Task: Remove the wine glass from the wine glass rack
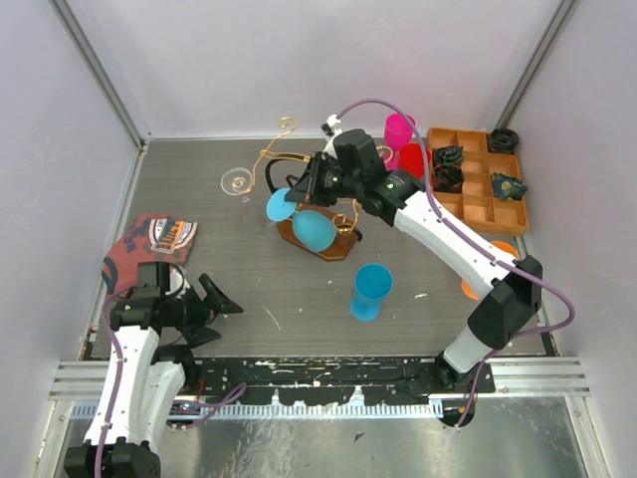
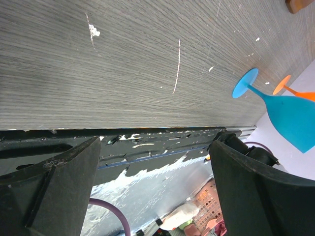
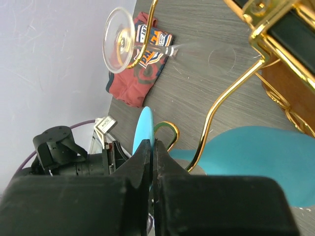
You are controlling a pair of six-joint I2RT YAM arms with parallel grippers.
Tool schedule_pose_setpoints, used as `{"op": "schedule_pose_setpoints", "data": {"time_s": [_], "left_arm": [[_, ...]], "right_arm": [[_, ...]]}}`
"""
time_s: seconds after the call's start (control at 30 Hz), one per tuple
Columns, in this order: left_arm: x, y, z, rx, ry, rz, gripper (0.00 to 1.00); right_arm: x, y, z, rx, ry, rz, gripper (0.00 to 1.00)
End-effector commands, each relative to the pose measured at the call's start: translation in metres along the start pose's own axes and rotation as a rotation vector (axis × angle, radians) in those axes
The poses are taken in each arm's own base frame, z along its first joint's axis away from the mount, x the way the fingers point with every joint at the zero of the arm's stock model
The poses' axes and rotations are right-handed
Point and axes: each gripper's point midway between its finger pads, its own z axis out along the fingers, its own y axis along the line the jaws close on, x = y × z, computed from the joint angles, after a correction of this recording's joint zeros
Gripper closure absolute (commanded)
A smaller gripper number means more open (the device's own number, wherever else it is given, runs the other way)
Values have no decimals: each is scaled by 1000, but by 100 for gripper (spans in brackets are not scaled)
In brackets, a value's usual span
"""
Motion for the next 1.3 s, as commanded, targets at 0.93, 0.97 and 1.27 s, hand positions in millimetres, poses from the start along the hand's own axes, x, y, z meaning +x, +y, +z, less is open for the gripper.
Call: {"op": "schedule_pose_setpoints", "data": {"time_s": [0.93, 0.97, 1.27], "left_arm": [[6, 1, 3, 20, 31, 2, 2], [6, 0, 3, 21, 32, 3, 2], [6, 1, 3, 19, 34, 0, 2]], "right_arm": [[-62, 1, -10, -151, -166, 115, 99], [-63, 5, -6, -168, -159, 118, 99], [-52, 43, 7, -283, -85, 83, 99]]}}
